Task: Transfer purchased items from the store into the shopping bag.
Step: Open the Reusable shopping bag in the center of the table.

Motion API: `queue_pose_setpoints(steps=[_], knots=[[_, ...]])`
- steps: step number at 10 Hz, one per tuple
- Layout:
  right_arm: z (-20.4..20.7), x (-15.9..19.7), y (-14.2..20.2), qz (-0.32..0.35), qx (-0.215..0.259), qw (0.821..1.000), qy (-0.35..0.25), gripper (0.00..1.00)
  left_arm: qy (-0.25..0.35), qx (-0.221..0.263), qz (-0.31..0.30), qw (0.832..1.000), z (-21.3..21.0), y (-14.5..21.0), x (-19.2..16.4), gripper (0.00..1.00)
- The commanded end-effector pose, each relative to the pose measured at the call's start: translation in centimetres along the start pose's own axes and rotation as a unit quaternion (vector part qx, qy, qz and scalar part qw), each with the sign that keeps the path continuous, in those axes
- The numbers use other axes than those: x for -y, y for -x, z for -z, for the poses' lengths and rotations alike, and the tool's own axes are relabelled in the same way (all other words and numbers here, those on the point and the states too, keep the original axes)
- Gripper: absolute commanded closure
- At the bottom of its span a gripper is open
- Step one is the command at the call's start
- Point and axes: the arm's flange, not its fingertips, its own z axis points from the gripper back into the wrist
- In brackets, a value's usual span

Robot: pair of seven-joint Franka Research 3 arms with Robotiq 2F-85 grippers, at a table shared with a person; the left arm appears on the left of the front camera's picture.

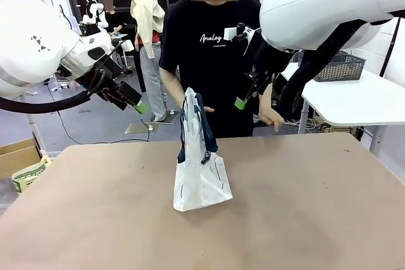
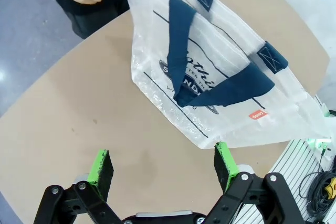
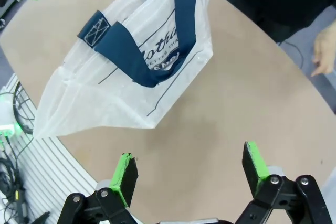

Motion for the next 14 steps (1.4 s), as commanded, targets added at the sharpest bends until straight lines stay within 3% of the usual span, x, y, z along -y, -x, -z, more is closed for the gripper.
queue_pose_setpoints(steps=[1, 2, 3, 5, 8, 10, 11, 12, 14], knots=[[-0.2, -0.3, 1.4, 0.001, 0.000, 1.000, -0.007, 0.00, -0.007, -0.002, -0.016, 1.000, -0.3, 0.3, -0.6, 0.00], [-0.2, -0.3, 1.4, 0.001, 0.000, 1.000, -0.007, 0.00, 0.000, 0.000, 0.000, 1.000, 0.0, 0.0, 0.0, 0.00], [-0.1, -0.1, 0.3, 0.000, -0.001, 1.000, 0.001, 0.00, -0.002, -0.023, -0.037, 0.999, 0.6, -0.8, 0.9, 0.00], [0.0, 2.0, -4.1, 0.068, -0.038, 0.997, -0.007, 0.00, -0.014, -0.064, -0.146, 0.987, 0.9, -3.4, 2.2, 0.00], [1.1, 4.0, -11.1, 0.116, -0.105, 0.988, -0.007, 0.00, -0.007, -0.093, -0.188, 0.978, 2.7, -6.3, 3.8, 0.00], [2.5, 5.4, -14.0, 0.134, -0.115, 0.984, -0.017, 0.00, 0.004, -0.114, -0.228, 0.967, 4.0, -8.3, 4.1, 0.00], [2.2, 5.4, -13.1, 0.088, -0.085, 0.992, 0.022, 0.00, -0.004, -0.092, -0.194, 0.977, 3.1, -5.5, 4.2, 0.00], [2.5, 4.8, -11.3, 0.125, -0.102, 0.987, -0.016, 0.00, -0.004, -0.092, -0.194, 0.977, 3.1, -5.5, 4.2, 0.00], [2.5, 4.8, -11.3, 0.125, -0.102, 0.987, -0.016, 0.00, -0.004, -0.092, -0.194, 0.977, 3.1, -5.5, 4.2, 0.00]])
